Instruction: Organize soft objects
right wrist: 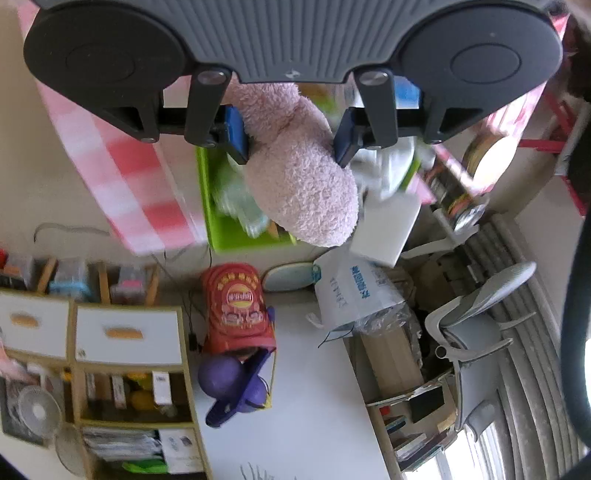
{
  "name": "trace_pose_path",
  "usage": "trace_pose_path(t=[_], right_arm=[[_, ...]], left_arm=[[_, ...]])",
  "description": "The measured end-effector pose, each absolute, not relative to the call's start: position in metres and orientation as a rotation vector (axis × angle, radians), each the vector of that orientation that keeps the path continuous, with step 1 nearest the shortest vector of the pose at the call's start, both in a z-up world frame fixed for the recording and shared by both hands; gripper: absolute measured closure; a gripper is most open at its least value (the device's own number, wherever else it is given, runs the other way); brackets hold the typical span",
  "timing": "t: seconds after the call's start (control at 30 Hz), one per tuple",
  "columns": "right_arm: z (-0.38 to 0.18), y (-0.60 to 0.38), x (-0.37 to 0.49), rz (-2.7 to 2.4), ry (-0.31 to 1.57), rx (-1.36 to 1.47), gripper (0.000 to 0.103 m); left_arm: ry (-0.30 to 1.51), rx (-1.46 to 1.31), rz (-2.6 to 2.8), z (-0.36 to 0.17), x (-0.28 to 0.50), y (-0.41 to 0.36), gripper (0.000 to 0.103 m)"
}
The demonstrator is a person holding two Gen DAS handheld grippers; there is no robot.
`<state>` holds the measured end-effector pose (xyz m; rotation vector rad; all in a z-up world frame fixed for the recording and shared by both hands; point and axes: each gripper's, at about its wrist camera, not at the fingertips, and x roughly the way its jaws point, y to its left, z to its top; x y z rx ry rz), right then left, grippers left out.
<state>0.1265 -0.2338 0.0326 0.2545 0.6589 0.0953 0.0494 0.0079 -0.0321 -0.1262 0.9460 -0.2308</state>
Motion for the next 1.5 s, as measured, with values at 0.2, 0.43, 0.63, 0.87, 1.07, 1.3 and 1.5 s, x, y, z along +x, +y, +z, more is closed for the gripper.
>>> trace_pose_path(t=[0.2, 0.43, 0.63, 0.87, 1.07, 1.3, 1.5], right_arm=[[0.023, -0.216, 0.191, 0.018, 0.693, 0.232, 0.073], [0.010, -0.223, 0.189, 0.015, 0.747, 0.276, 0.054], [0.028, -0.237, 0.153, 0.005, 0.725, 0.279, 0.049], [0.036, -0.238, 0.079, 0.007, 0.718, 0.243, 0.044], [0.041, -0.236, 0.027, -0.015, 0.732, 0.244, 0.038], [0.032, -0.226, -0.003, -0.043, 0.777, 0.220, 0.031], [0.028, -0.221, -0.010, -0.024, 0.786, 0.195, 0.031]], left_arm=[[0.948, -0.171, -0.214, -0.029, 0.053, 0.017, 0.006], [0.940, -0.171, -0.224, -0.026, 0.052, 0.019, 0.006], [0.916, -0.174, -0.213, -0.022, 0.050, 0.019, 0.006], [0.887, -0.115, -0.182, -0.018, 0.040, 0.009, 0.006], [0.860, -0.048, -0.148, -0.011, 0.025, 0.001, 0.005], [0.864, 0.004, -0.096, -0.004, 0.013, -0.007, 0.005], [0.885, 0.012, -0.085, -0.003, 0.010, -0.013, 0.005]])
